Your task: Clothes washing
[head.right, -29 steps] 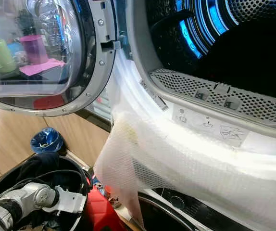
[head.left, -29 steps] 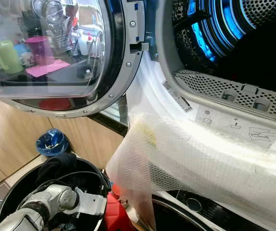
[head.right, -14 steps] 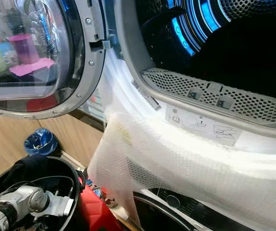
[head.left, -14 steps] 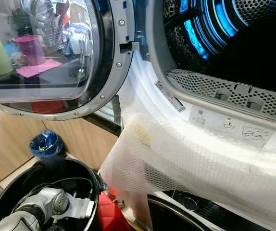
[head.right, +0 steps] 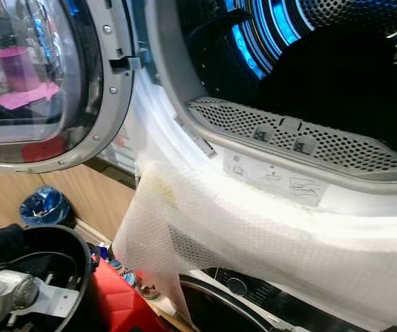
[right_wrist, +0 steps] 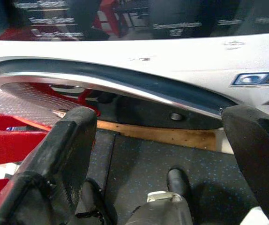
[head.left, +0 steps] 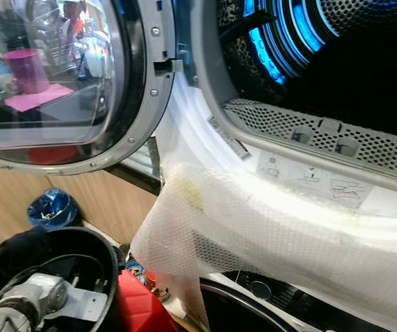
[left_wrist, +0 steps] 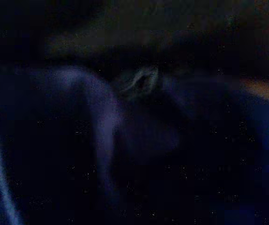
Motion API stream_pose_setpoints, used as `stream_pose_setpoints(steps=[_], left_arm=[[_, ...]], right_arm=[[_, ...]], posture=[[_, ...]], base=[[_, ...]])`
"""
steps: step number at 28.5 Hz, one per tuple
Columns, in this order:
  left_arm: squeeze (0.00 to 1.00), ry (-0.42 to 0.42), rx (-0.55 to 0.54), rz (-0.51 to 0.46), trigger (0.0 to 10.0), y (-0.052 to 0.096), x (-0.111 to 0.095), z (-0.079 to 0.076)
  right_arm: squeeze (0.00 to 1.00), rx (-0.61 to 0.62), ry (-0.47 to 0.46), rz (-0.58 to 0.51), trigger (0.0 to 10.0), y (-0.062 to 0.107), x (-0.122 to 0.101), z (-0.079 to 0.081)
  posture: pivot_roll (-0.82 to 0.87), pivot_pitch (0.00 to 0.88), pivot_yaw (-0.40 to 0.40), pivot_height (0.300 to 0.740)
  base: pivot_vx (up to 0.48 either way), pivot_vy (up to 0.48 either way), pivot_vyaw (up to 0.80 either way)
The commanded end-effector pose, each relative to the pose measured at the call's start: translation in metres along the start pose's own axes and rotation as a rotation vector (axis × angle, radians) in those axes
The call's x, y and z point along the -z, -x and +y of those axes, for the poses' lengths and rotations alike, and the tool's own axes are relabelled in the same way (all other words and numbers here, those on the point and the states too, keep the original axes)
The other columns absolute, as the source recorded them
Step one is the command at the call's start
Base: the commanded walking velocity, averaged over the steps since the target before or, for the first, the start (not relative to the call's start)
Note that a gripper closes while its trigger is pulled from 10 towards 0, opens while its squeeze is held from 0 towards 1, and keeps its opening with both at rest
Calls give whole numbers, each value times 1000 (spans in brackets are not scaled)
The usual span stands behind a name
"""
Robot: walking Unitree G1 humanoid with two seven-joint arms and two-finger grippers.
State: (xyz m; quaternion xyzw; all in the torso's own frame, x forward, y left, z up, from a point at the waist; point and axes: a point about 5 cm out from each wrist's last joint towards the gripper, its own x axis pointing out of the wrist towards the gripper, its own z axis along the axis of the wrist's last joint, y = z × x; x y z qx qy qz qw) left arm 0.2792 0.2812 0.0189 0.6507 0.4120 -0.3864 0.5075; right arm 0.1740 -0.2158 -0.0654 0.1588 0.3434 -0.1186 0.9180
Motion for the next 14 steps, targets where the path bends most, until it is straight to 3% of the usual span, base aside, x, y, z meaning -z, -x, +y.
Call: stream_pose_setpoints(steps=[1,8,12,14], left_arm=[[0,7,55,126,0,3,31,-17],[0,38,10,218,0,13,57,-16],[0,61,-84,203,0,15,55,-3],[0,80,-197,145,0,17,42,15]], right_arm=[[0,14,-15,8,10000,2,2,-3],[0,18,-18,5,10000,0,0,-2],[0,27,-19,-3,10000,0,-2,-2],[0,32,-20,-5,10000,-1,-2,-2]], posture=[[-27,59,52,740],[-8,60,51,740],[-7,59,52,740],[-8,58,52,740]], base=[[0,0,0],[0,0,0],[0,0,0],[0,0,0]])
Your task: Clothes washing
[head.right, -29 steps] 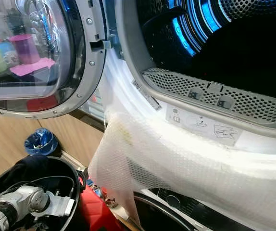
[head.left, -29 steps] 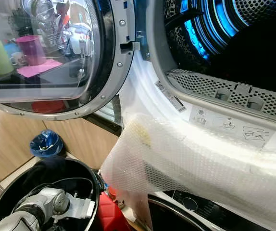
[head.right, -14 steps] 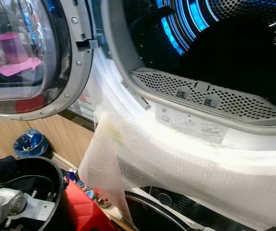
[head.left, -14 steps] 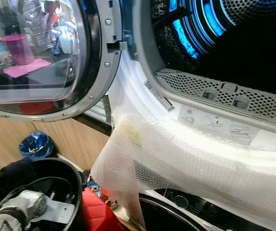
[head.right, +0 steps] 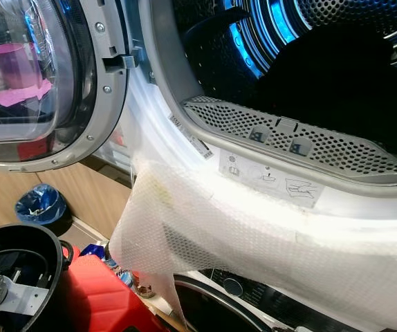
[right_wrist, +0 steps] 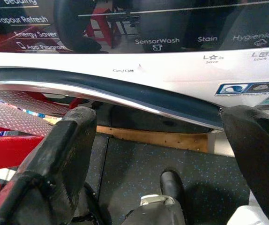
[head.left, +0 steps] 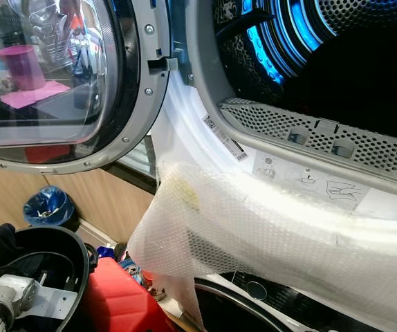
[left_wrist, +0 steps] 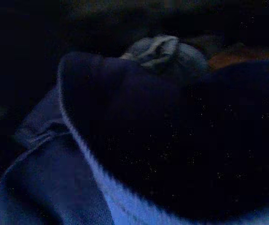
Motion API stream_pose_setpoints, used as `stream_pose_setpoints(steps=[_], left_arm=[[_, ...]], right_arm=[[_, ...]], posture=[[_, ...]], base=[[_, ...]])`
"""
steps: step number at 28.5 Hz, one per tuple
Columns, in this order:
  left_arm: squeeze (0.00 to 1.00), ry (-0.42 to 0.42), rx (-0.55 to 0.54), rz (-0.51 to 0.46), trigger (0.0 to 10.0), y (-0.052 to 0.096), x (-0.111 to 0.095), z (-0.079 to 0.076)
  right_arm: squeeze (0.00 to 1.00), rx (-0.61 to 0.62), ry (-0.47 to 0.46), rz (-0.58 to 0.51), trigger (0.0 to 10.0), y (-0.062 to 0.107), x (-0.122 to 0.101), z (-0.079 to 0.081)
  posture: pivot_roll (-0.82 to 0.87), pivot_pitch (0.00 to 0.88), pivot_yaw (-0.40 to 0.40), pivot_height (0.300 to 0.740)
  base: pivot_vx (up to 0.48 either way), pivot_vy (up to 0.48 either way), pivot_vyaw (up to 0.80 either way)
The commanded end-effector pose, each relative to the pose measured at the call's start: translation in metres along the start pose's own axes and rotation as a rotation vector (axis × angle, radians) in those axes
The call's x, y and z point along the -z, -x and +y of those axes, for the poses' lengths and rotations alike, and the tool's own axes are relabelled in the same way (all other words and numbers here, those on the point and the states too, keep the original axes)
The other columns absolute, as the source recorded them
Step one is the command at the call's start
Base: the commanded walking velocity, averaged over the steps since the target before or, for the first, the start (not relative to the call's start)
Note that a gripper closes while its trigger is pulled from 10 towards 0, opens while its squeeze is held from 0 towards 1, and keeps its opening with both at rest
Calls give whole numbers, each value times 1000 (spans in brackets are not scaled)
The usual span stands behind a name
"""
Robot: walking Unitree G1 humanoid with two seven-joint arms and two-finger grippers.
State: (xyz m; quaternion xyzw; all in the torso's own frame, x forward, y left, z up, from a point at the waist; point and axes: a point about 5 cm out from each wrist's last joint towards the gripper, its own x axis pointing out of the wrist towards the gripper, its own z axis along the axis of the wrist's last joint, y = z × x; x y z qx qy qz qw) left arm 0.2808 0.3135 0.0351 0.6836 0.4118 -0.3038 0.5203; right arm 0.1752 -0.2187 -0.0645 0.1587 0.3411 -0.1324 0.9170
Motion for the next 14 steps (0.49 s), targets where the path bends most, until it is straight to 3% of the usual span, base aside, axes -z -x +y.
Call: stream_pose_setpoints(steps=[1,4,7,14], left_arm=[[0,46,-146,-23,0,6,-4,27],[0,48,-180,-51,0,7,-12,33],[0,51,-332,-118,0,11,-28,52],[0,45,-464,-202,0,17,-41,66]], right_arm=[[0,10,-11,0,10000,0,0,0],[0,13,-13,-3,10000,0,-1,0],[0,28,-20,-16,10000,1,-2,-3],[0,42,-27,-19,10000,1,-1,-6]], posture=[[-9,58,53,740],[-18,55,57,740],[-24,54,60,740],[-23,53,62,740]], base=[[0,0,0],[0,0,0],[0,0,0],[0,0,0]])
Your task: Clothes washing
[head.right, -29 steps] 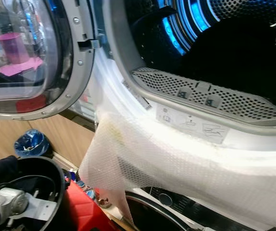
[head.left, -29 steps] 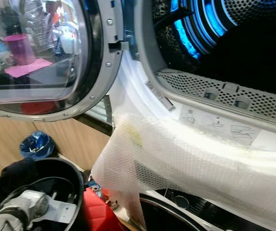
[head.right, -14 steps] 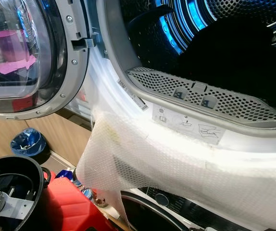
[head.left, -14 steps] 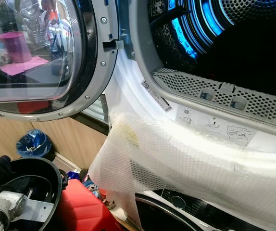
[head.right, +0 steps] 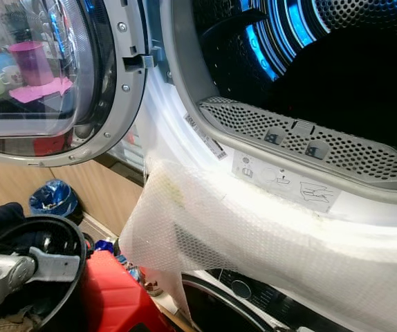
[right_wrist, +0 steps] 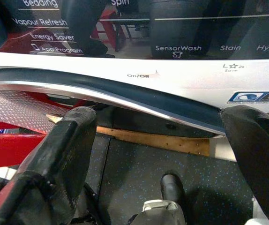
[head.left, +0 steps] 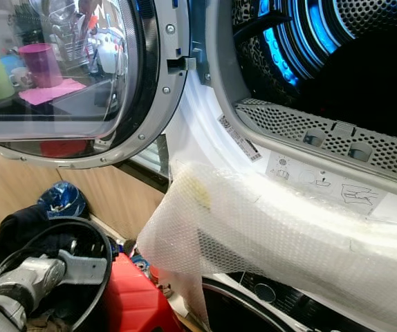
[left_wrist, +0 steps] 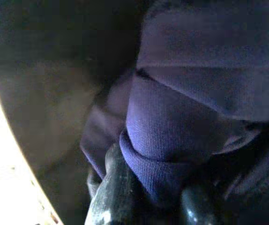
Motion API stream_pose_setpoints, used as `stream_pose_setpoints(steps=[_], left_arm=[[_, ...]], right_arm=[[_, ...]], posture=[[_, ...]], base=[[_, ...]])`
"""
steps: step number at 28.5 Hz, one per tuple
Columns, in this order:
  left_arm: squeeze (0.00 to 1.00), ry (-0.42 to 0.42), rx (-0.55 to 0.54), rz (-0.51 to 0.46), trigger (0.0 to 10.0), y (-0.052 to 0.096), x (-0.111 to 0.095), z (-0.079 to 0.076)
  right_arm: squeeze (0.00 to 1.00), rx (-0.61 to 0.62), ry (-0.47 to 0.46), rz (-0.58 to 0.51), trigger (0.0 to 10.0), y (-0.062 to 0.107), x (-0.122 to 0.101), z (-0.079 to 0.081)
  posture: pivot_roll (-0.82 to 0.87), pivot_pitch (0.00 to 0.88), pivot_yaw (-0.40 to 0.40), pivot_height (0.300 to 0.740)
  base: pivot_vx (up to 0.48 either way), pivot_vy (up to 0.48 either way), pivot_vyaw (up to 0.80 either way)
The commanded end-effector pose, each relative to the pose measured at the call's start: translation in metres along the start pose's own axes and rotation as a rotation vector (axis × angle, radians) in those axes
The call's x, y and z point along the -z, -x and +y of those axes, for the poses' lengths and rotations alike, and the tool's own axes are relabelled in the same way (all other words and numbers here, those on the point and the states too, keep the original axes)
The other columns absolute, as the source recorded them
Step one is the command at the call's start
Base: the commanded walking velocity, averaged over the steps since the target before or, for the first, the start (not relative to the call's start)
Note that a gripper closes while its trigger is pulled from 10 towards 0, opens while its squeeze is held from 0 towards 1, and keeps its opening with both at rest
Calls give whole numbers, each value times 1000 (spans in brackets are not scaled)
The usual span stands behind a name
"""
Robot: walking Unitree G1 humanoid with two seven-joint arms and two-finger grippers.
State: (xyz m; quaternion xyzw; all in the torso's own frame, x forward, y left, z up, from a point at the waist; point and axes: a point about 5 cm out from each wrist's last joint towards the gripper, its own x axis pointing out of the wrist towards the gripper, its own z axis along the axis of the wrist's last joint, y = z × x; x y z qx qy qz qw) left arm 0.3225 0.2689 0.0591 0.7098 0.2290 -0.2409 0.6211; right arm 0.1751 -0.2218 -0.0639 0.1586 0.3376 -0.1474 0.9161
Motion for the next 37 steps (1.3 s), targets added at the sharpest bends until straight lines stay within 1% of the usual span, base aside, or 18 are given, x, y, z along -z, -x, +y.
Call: stream_pose_setpoints(steps=[1,7,8,10,13,16,18,20,28,29,30,31,32,33,34,35,36,37], left_arm=[[0,-3,-75,-40,0,0,-6,15],[0,-35,-121,-126,0,0,-17,22],[0,-43,-158,-135,0,0,-18,26],[0,-44,-180,-144,0,1,-20,28],[0,-43,-291,-184,0,2,-25,39],[0,-56,-327,-196,0,3,-27,43],[0,-41,-341,-213,0,4,-29,46],[0,-62,-357,-217,0,4,-30,47],[0,-78,-434,-269,0,6,-37,54],[0,-52,-427,-303,0,7,-40,55],[0,53,-335,-408,0,9,-51,53],[0,53,-335,-408,0,9,-51,53],[0,93,-293,-444,0,9,-54,51],[0,139,-208,-495,0,10,-59,45],[0,196,-42,-596,0,13,-66,33],[0,220,65,-672,0,18,-71,24],[0,294,170,-717,0,21,-71,20],[0,294,170,-717,0,21,-71,20]], right_arm=[[0,16,-17,-8,10000,1,0,-4],[0,6,-22,-20,10000,-1,-3,0],[0,8,-20,-19,10000,-1,-4,0],[0,8,-19,-19,10000,-1,-4,0],[0,3,-20,-23,10000,-2,-5,2],[0,3,-20,-25,10000,-2,-5,2],[0,3,-22,-25,10000,-2,-5,2],[0,5,-22,-25,10000,-2,-5,2],[0,4,-25,-32,10000,-2,-7,2],[0,4,-24,-32,10000,-2,-7,2],[0,1,-21,-32,10000,-3,-7,3],[0,1,-21,-32,10000,-3,-7,3],[0,0,-21,-32,10000,-3,-7,3],[0,-1,-19,-32,10000,-3,-7,3],[0,-2,-18,-31,10000,-3,-7,3],[0,-2,-16,-31,10000,-3,-7,3],[0,-2,-15,-29,10000,-2,-6,3],[0,-2,-15,-29,10000,-2,-6,3]], posture=[[-23,53,62,740],[-19,53,61,740],[-18,50,63,740],[-16,51,61,740],[-16,50,61,740],[-16,50,61,740],[-16,50,61,740],[-18,52,63,740],[-20,51,65,740],[-18,53,64,740],[-17,53,62,740],[-17,53,62,740],[-17,53,62,740],[-17,53,62,740],[-15,52,63,740],[-15,52,63,740],[-15,52,63,740],[-15,52,63,740]], base=[[0,0,0],[0,0,0],[0,0,0],[0,0,0],[0,0,0],[0,0,0],[0,0,0],[0,0,0],[0,0,0],[0,0,0],[0,0,0],[0,0,0],[0,0,0],[0,0,0],[0,0,0],[0,0,0],[0,0,0],[0,0,0]])
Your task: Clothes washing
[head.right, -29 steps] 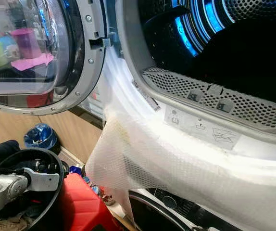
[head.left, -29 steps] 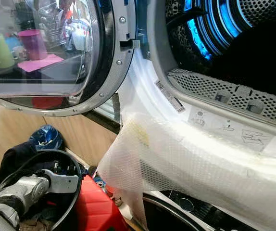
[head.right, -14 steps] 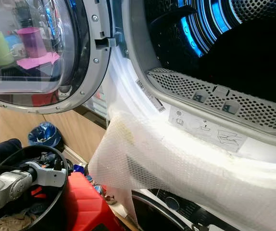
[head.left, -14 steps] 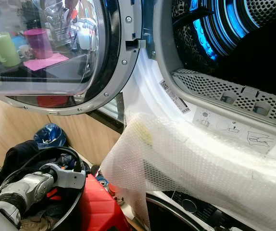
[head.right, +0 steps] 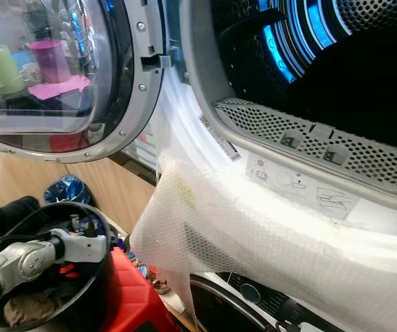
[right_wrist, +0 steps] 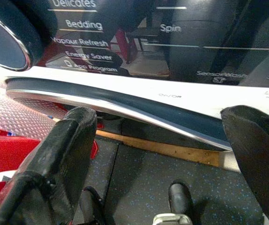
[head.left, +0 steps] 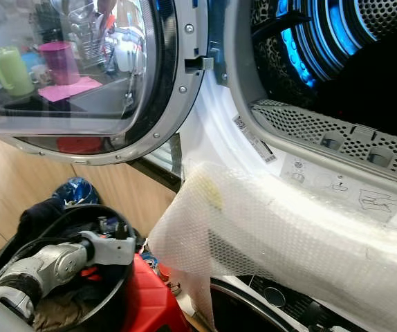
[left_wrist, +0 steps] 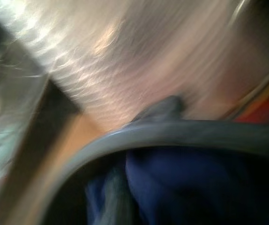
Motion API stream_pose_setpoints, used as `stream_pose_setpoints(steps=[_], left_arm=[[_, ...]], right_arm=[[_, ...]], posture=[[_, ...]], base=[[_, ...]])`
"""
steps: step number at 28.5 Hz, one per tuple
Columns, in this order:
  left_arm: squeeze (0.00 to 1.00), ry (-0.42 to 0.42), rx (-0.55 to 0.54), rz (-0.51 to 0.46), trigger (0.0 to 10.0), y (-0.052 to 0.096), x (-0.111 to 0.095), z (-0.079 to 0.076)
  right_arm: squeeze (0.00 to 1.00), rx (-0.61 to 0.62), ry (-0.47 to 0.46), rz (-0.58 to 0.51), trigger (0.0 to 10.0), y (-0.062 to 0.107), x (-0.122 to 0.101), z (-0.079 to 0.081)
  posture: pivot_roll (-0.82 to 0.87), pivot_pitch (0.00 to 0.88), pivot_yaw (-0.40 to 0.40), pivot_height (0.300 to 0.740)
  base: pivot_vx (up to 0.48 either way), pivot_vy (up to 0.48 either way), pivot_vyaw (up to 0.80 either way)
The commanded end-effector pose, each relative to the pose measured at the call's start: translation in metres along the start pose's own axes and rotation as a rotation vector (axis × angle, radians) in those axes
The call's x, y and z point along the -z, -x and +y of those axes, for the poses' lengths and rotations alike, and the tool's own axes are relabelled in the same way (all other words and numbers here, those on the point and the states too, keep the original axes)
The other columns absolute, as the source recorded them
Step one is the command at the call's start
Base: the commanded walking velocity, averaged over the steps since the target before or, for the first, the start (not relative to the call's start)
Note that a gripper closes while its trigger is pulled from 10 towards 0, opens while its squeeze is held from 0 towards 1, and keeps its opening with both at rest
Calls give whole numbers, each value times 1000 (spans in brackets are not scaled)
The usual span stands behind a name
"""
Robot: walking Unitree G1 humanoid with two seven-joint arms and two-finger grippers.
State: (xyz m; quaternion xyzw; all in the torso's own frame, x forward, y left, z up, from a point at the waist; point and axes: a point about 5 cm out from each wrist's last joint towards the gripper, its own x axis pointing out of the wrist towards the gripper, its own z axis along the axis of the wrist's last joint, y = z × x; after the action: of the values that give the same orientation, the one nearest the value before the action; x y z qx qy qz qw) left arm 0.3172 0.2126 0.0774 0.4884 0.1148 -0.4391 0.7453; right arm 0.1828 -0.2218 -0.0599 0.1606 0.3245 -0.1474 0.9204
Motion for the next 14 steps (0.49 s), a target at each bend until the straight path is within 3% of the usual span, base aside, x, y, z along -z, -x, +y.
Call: stream_pose_setpoints(steps=[1,3,6,8,9,10,14], left_arm=[[0,150,166,-135,0,3,-14,-2],[0,264,208,-150,0,14,-13,10],[0,325,256,-163,0,25,-13,22],[0,328,327,-168,0,39,-16,34],[0,328,327,-168,0,39,-16,34],[0,308,397,-157,0,54,-19,46],[0,296,535,-166,0,81,-33,54]], right_arm=[[0,4,-10,2,10000,1,2,-1],[0,-1,-8,8,10000,1,4,-1],[0,-8,-7,12,10000,2,4,-1],[0,-14,-9,14,10000,1,4,0],[0,-14,-9,14,10000,1,4,0],[0,-23,-12,14,10000,1,4,2],[0,-42,-15,14,10000,0,4,5]], posture=[[-15,52,63,740],[-15,52,63,740],[-15,52,63,740],[-1,52,63,740],[-1,52,63,740],[1,51,64,740],[1,51,64,740]], base=[[0,0,0],[0,0,0],[0,0,0],[0,0,0],[0,0,0],[0,0,0],[0,0,0]])
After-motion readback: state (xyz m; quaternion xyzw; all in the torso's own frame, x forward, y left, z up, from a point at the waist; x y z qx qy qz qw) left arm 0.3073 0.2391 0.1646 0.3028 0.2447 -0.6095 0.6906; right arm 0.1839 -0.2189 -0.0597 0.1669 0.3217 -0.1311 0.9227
